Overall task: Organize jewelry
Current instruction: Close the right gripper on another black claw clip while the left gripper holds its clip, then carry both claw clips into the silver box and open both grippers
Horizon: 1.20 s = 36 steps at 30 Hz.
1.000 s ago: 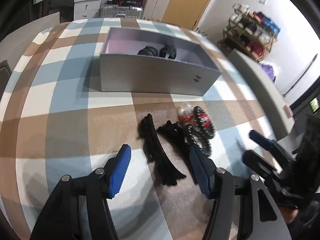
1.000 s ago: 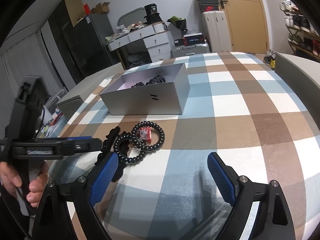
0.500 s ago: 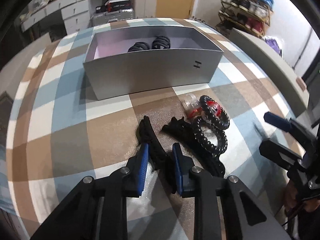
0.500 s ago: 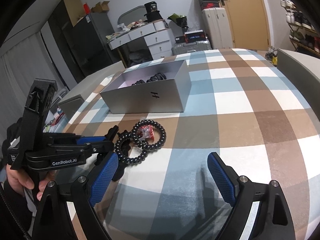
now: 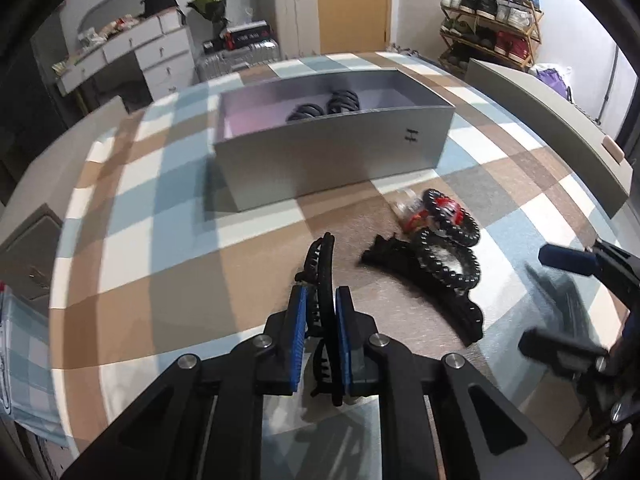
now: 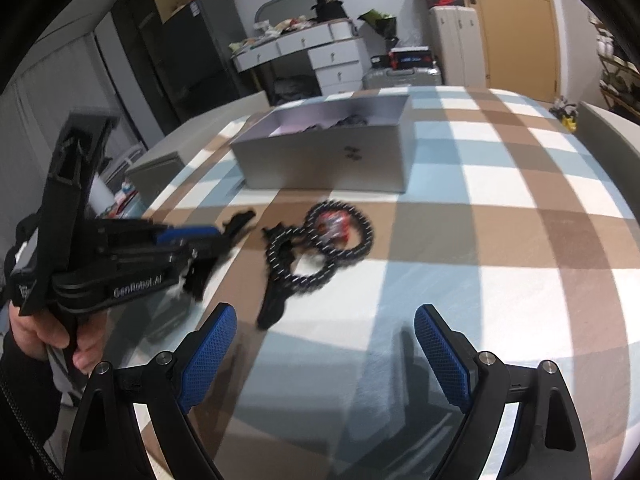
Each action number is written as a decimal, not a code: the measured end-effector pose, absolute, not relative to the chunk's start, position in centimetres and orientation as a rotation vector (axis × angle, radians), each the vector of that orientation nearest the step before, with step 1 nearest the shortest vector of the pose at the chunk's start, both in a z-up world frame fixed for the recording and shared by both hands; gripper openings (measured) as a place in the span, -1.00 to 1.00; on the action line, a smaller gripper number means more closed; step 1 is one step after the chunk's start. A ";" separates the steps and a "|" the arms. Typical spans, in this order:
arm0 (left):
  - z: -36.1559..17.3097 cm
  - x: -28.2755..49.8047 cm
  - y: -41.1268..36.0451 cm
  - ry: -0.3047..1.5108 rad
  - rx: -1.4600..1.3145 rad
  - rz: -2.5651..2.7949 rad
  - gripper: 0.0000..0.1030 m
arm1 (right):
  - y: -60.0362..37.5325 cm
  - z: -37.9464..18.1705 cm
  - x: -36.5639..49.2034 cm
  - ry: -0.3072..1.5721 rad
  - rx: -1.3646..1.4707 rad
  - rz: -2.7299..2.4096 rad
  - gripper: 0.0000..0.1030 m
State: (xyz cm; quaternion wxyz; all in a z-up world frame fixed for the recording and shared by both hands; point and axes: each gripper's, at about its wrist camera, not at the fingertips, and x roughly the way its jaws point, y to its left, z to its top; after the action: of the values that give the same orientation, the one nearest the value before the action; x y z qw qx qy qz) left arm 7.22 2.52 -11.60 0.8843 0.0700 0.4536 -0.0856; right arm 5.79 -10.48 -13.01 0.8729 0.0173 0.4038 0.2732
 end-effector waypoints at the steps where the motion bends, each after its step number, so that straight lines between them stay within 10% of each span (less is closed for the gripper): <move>1: -11.5 7.0 2.9 0.937 0.139 -0.179 -0.81 | -10.0 -13.1 5.7 0.852 0.028 0.579 0.77; 18: -8.6 4.6 7.2 0.774 0.049 -0.083 -0.81 | -4.1 -13.7 6.4 0.905 -0.173 0.510 -0.04; 27: -8.0 4.4 8.6 0.731 -0.006 -0.044 -0.81 | -2.4 -13.7 7.7 0.887 -0.184 0.470 -0.07; 32: -8.2 4.3 9.2 0.736 -0.029 -0.051 -0.81 | -1.6 -13.7 7.9 0.859 -0.258 0.470 -0.70; 36: -8.3 4.2 9.8 0.747 -0.064 -0.057 -0.81 | -1.7 -13.7 7.6 0.849 -0.265 0.474 -0.74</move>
State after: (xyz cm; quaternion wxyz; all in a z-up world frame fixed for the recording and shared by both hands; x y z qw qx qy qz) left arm 4.21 9.80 -8.34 0.9302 -0.0313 0.3647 -0.0277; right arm 7.56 -1.65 -13.70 0.8756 -0.1271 0.4068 0.2271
